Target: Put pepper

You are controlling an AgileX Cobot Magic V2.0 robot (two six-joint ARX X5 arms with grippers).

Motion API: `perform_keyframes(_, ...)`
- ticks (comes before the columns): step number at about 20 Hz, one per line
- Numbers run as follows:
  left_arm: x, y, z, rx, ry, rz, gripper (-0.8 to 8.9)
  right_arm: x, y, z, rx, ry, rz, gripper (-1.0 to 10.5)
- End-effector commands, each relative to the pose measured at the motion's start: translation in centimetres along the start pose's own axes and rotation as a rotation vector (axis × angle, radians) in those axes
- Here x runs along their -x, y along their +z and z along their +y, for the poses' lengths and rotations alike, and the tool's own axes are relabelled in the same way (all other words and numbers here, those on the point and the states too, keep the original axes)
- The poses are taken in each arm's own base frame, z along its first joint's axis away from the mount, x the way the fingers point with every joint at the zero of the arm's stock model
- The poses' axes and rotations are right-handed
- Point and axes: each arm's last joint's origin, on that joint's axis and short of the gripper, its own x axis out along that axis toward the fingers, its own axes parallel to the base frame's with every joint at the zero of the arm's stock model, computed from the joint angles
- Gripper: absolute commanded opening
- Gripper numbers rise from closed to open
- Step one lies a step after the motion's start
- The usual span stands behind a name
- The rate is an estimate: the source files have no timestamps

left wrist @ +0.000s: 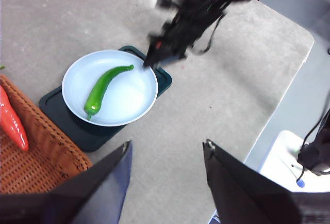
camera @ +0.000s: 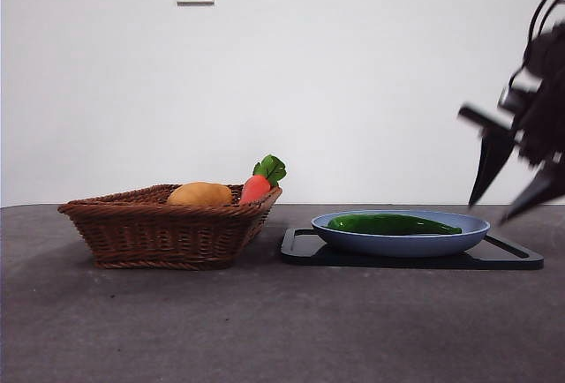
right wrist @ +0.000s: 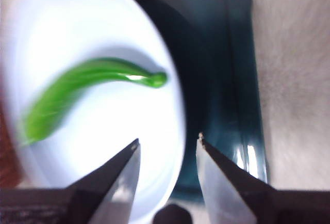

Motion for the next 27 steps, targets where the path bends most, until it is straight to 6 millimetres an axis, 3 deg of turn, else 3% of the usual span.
perform_keyframes(1,0.2,0.4,-0.2,-0.02,-0.003,-0.012,2.45,4.1,-0.1,1.7,0.103,0.016,-0.068,2.0)
perform_keyframes(4,0.2,0.4,-0.2,-0.022,-0.003,-0.011,2.45,9.6,-3.0,4.4,0.23,0.02,-0.064,1.9)
perform_keyframes(9,0.2,0.4,-0.2,-0.025,-0.003,-0.01,2.43,16.6,-10.5,8.7,0.43,0.056,-0.002,1.6)
perform_keyframes(12,0.2,0.3,-0.2,-0.022,-0.002,0.006,1.16,19.2,-14.2,9.6,0.542,0.08,0.02,0.4)
perform_keyframes(14,0.2,0.1,-0.2,-0.02,-0.002,0.018,-0.01,20.3,-15.8,9.9,0.598,0.094,0.021,0.1)
perform_keyframes(18,0.2,0.0,-0.2,-0.017,-0.002,0.029,0.08,21.4,-17.0,10.0,0.606,0.108,-0.01,0.1)
perform_keyframes(27,0.2,0.5,-0.2,-0.025,-0.005,-0.014,0.08,21.5,-17.0,10.0,0.591,0.106,-0.014,0.1)
